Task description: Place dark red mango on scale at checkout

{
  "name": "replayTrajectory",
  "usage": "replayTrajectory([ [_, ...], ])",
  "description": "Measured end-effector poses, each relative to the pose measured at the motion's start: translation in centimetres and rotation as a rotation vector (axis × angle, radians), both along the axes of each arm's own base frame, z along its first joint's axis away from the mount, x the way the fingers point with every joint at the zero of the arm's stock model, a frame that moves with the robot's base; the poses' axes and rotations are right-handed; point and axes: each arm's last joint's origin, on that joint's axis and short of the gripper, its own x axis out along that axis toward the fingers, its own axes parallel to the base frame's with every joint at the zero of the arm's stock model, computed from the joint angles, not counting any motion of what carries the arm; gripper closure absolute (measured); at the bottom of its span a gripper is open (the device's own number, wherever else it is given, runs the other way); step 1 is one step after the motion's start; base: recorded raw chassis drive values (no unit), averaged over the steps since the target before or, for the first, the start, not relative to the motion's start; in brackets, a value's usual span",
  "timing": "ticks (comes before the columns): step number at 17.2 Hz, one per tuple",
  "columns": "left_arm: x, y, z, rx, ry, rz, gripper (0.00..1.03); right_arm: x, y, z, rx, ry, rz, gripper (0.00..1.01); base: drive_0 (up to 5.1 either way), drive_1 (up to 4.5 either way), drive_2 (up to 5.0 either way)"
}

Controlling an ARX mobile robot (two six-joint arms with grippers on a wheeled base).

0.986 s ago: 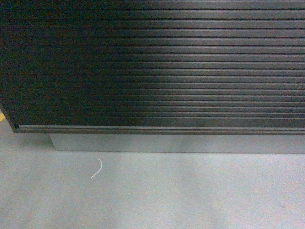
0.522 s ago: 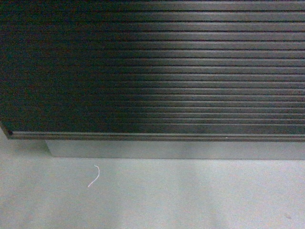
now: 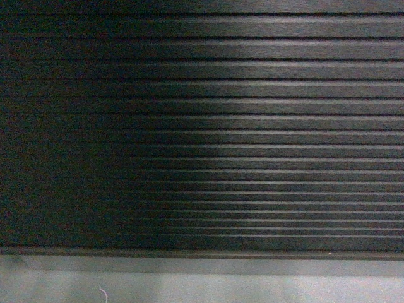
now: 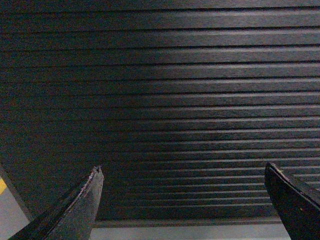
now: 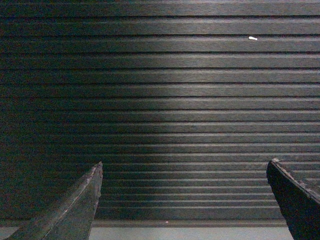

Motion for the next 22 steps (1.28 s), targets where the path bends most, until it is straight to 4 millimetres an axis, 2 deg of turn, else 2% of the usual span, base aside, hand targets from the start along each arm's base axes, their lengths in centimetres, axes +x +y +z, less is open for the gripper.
replayTrajectory([
  [4,0.0,0.0,0.0,0.0,0.0,0.0,0.05,0.0,0.0,0.0,0.0,0.0,0.0,0.03,-0.1,4.27,-4.4],
  [22,0.0,0.0,-0.03,0.0,0.003,0.0,0.05,0.0,0.0,-0.03,0.0,0.003,0.0,0.03,0.0,0.0,0.0],
])
